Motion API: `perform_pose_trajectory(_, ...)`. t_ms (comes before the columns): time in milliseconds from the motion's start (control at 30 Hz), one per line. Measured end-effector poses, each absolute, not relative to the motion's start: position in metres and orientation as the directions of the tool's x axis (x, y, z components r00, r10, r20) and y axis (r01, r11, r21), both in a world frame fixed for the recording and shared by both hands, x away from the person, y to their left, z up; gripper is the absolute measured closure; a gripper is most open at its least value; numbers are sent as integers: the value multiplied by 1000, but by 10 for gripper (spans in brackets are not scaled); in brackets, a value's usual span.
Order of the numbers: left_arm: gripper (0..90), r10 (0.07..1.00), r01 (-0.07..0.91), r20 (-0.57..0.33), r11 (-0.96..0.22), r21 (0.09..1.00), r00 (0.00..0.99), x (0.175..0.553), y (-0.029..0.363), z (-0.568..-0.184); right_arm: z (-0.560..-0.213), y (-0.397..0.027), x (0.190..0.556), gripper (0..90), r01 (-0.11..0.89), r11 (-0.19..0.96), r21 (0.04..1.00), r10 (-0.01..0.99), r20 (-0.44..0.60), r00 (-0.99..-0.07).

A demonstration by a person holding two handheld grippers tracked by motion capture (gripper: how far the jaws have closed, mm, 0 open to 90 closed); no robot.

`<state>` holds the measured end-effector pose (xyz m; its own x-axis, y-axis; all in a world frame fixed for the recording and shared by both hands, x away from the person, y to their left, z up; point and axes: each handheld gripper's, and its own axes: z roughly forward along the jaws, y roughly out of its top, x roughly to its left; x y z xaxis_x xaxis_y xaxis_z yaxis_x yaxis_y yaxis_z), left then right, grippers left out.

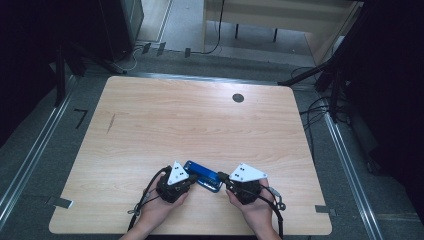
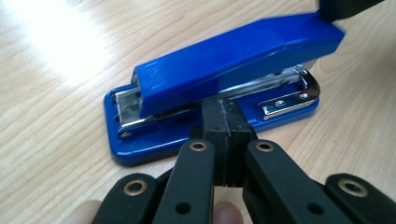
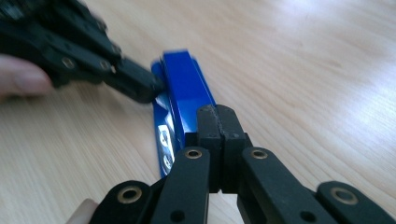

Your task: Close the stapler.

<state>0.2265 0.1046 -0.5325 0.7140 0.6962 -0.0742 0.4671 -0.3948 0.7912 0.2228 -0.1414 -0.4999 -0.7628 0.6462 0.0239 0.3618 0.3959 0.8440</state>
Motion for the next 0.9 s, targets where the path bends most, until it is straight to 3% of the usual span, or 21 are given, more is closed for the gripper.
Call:
perform_pose_trajectory(333,900,710,466,-116,-322,824,695,221,121,-528,-504,-148,212,900,399,336,853,645,101,-758)
perform_pose_trajectory(633,727,791,429,-87,-232,873,605,218,160,-523,-516,-139,200,900,420,368,830,624,114,-773)
perform_pose_trajectory(900,536,857,467,-86,-190,864,507,225,192,-525,-530,-130,201,900,459,394,797,623,135,-771)
